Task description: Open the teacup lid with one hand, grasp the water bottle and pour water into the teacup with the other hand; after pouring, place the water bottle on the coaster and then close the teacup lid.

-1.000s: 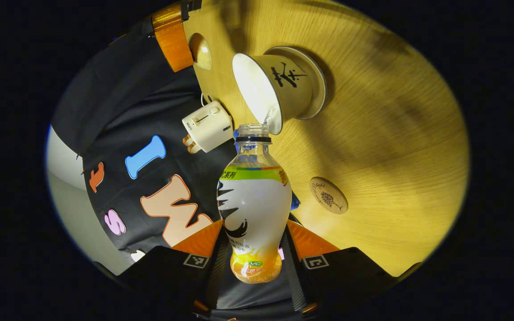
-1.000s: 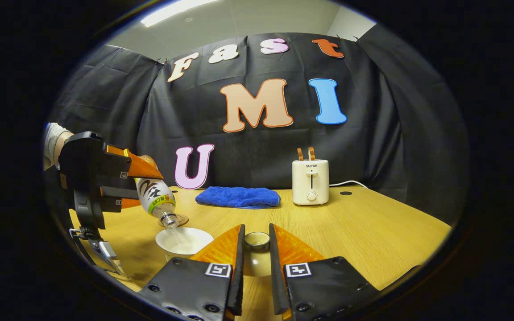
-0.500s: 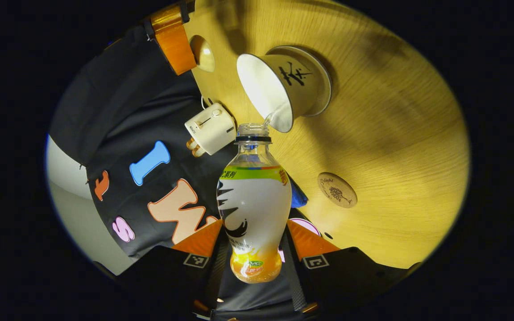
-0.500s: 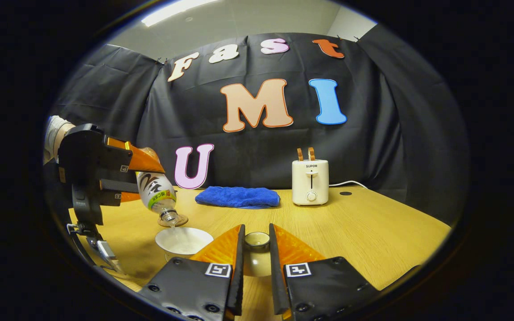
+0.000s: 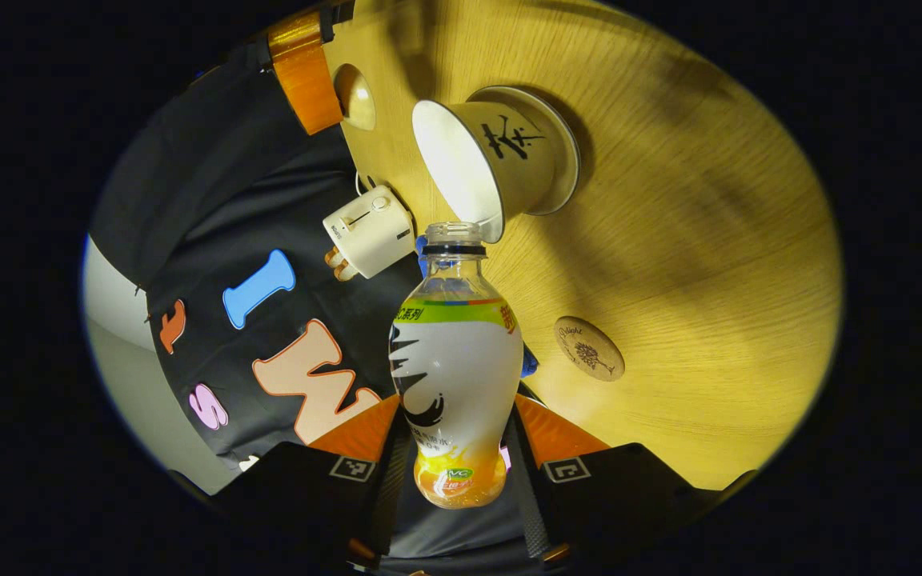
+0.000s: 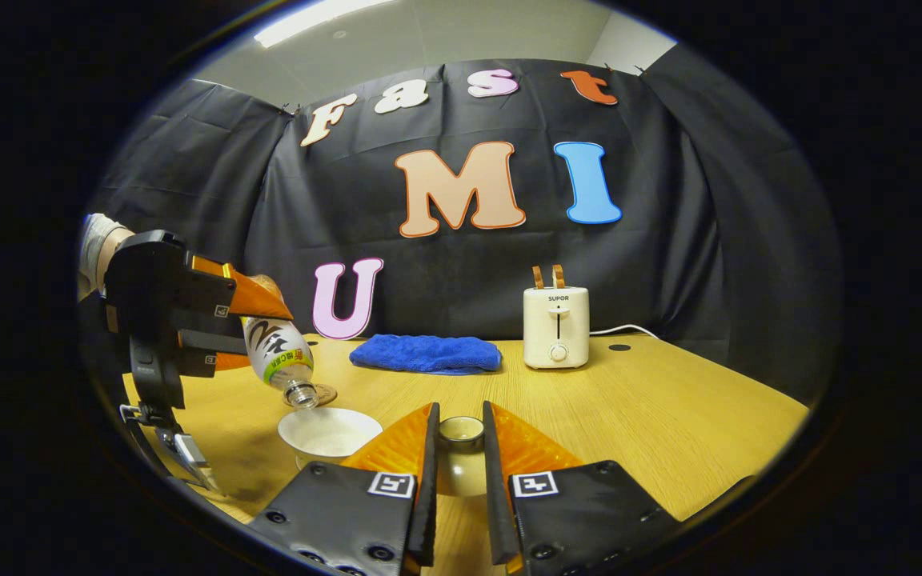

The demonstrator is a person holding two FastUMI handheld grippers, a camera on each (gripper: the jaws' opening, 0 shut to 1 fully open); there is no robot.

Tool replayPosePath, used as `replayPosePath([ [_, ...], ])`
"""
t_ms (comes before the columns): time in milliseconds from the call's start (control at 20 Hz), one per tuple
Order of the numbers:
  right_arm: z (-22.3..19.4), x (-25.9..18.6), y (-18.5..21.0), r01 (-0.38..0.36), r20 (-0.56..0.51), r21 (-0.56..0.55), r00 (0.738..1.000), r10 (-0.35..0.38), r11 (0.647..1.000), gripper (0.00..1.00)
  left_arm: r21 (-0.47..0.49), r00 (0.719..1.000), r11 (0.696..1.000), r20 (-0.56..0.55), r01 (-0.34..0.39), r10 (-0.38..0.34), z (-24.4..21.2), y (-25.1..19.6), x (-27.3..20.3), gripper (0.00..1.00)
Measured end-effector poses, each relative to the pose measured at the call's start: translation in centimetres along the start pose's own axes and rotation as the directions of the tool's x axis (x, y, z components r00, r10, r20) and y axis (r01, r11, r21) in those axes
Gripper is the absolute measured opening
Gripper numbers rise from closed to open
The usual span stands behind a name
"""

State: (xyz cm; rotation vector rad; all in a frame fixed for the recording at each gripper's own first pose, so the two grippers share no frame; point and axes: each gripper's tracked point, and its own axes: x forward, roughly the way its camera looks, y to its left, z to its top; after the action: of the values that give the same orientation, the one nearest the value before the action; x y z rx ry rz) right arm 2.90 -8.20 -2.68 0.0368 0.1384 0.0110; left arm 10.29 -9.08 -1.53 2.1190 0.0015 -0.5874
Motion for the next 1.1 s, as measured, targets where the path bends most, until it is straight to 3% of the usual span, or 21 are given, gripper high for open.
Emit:
replayPosePath([
  [350, 0.1, 0.0, 0.0, 0.000, 0.000, 0.001, 1.000, 0.000, 1.000, 0.32, -0.040, 0.999, 0.999, 0.019, 0.031, -0.030, 0.0, -0.7, 0.5, 0.62],
  [550, 0.0, 0.0, 0.0, 0.001, 0.000, -0.003, 1.000, -0.001, 1.000, 0.32, -0.154, 0.996, 0.985, 0.050, 0.076, -0.069, 0.4, -2.4, 0.9, 0.61],
  [700, 0.1, 0.0, 0.0, 0.000, 0.001, -0.002, 1.000, 0.000, 1.000, 0.31, -0.270, 0.993, 0.957, 0.081, 0.103, -0.084, 0.7, -3.5, 0.7, 0.60],
  [800, 0.0, 0.0, -0.1, 0.000, 0.002, -0.001, 1.000, 0.000, 1.000, 0.30, -0.385, 0.990, 0.915, 0.112, 0.118, -0.080, 1.3, -3.6, 0.6, 0.61],
  [900, 0.0, 0.1, -0.1, 0.001, 0.003, -0.002, 1.000, -0.001, 1.000, 0.32, -0.510, 0.986, 0.851, 0.156, 0.130, -0.058, 2.2, -3.6, 0.5, 0.60],
  [1000, 0.1, 0.0, 0.0, 0.002, 0.004, -0.005, 1.000, -0.002, 1.000, 0.32, -0.621, 0.983, 0.771, 0.182, 0.139, -0.030, 2.8, -3.3, 0.5, 0.60],
  [1100, 0.1, 0.0, 0.0, 0.002, 0.008, -0.009, 1.000, -0.002, 1.000, 0.32, -0.726, 0.977, 0.666, 0.211, 0.171, -0.021, 3.5, -3.4, 0.5, 0.60],
])
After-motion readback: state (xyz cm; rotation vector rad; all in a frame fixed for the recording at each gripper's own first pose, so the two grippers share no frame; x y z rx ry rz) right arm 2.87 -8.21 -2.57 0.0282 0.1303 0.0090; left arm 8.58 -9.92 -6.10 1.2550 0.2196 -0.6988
